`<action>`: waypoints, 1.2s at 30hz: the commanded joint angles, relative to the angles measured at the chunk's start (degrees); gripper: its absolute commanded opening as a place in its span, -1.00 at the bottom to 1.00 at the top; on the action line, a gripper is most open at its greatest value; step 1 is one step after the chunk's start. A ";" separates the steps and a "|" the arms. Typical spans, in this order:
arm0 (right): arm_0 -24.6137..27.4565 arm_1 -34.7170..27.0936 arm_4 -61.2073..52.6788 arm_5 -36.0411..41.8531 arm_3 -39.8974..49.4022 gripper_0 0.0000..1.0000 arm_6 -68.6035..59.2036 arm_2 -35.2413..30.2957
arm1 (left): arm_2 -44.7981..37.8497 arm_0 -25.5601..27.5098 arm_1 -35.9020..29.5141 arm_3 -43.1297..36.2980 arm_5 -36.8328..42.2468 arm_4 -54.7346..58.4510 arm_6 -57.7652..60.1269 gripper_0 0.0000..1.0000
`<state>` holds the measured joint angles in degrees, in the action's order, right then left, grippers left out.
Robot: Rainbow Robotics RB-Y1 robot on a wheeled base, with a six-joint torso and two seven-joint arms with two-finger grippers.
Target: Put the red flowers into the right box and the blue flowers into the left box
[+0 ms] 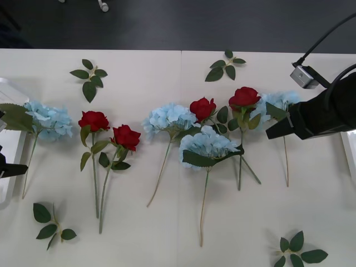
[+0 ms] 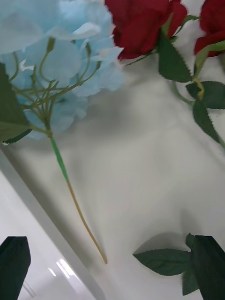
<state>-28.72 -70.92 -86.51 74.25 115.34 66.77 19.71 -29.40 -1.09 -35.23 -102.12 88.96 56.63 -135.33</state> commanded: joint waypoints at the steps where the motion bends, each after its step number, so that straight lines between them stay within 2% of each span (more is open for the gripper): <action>1: -5.74 1.14 4.25 1.33 0.85 1.00 -9.73 5.51 | 1.63 -1.29 -0.90 4.12 -3.79 -0.99 1.30 1.00; 7: -13.03 2.63 11.98 -0.60 0.23 1.00 -22.21 17.03 | 4.70 -3.13 -0.90 9.13 -6.78 -2.05 1.12 1.00; 15: -14.96 3.07 23.67 -6.49 -1.88 1.00 -31.00 26.52 | 8.22 -7.62 -0.81 15.72 -7.40 -4.24 1.12 1.00; 28: -14.88 3.60 25.34 -8.95 -12.42 1.00 -31.97 27.13 | 10.33 -12.19 0.42 23.10 -11.26 -6.97 1.03 1.00; 36: -14.96 6.50 30.35 -11.50 -17.35 1.00 -30.12 31.53 | 11.12 -13.50 0.69 26.97 -12.58 -6.97 0.51 1.00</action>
<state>-42.87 -66.10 -57.41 63.01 98.30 34.96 49.95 -18.34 -13.85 -34.94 -74.44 76.76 50.10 -135.33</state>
